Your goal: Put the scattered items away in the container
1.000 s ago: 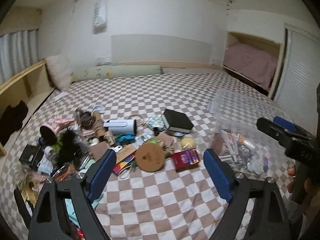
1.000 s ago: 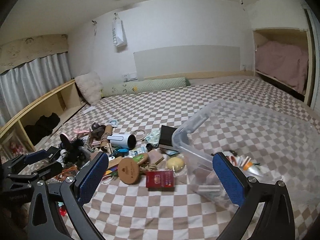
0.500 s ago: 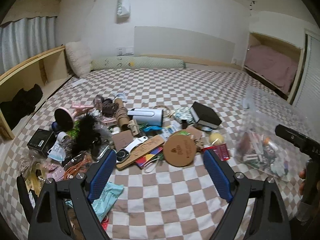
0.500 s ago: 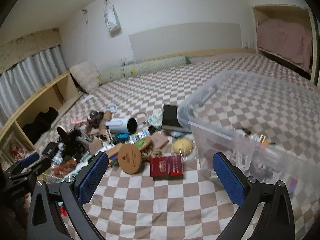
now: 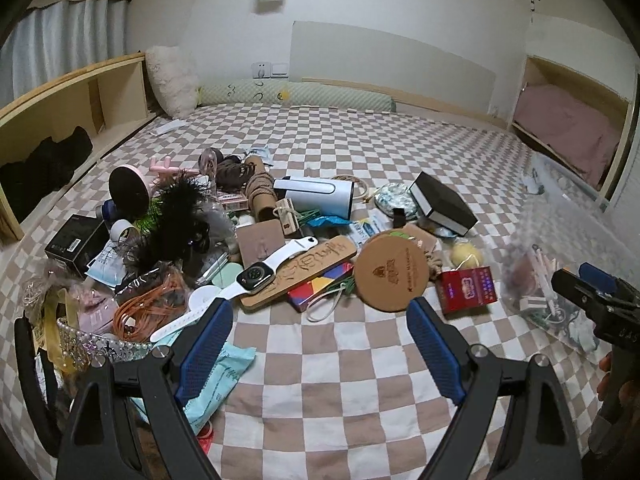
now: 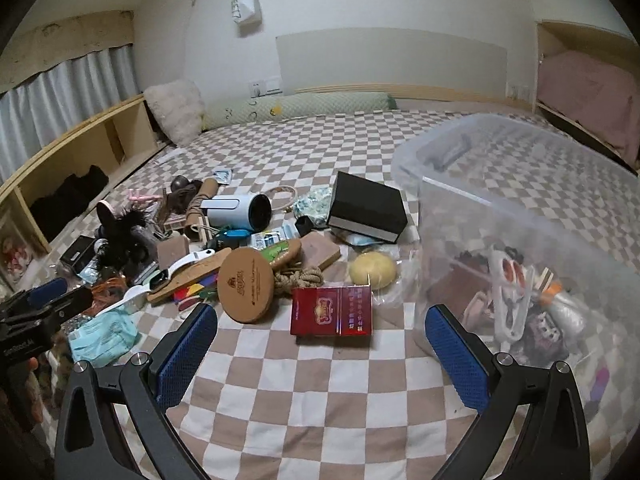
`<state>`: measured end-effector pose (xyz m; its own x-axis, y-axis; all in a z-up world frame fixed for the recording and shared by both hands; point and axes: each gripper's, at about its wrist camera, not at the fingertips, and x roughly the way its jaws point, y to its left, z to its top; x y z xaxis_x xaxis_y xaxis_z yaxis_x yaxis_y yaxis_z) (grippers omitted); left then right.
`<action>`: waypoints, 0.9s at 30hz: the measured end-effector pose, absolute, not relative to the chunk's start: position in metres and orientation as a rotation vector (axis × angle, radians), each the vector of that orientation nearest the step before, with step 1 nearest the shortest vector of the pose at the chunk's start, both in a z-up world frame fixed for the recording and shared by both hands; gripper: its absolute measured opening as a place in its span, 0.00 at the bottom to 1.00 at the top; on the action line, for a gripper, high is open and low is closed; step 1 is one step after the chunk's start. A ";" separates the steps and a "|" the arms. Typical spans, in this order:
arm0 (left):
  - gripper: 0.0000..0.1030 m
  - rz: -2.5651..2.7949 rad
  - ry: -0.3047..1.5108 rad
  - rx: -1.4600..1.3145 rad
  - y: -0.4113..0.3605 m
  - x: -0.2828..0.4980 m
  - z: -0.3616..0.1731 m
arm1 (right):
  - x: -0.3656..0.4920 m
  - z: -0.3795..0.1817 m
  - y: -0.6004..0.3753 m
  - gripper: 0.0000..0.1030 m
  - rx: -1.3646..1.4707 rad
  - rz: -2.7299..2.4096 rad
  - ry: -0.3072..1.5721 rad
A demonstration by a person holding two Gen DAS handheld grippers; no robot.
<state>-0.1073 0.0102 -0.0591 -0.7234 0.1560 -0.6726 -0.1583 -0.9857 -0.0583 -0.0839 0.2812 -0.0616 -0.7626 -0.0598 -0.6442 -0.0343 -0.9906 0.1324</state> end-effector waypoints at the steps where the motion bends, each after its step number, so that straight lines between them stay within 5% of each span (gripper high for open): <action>1: 0.87 2.771 0.008 -1.084 0.010 -0.108 -0.061 | -0.085 -0.064 0.282 1.00 1.083 -2.926 -0.234; 18: 0.87 2.800 0.013 -1.127 0.004 -0.113 -0.081 | -0.094 -0.089 0.280 1.00 1.204 -2.997 -0.132; 27: 0.87 2.876 0.044 -1.029 0.004 -0.102 -0.079 | -0.062 -0.071 0.275 1.00 0.839 -3.193 -0.030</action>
<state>-0.1024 0.0038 -0.0790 -0.7697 0.0718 -0.6343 -0.0913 -0.9958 -0.0019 -0.0623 0.2754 -0.0709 -0.8588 0.1498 -0.4900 -0.1589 -0.9870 -0.0232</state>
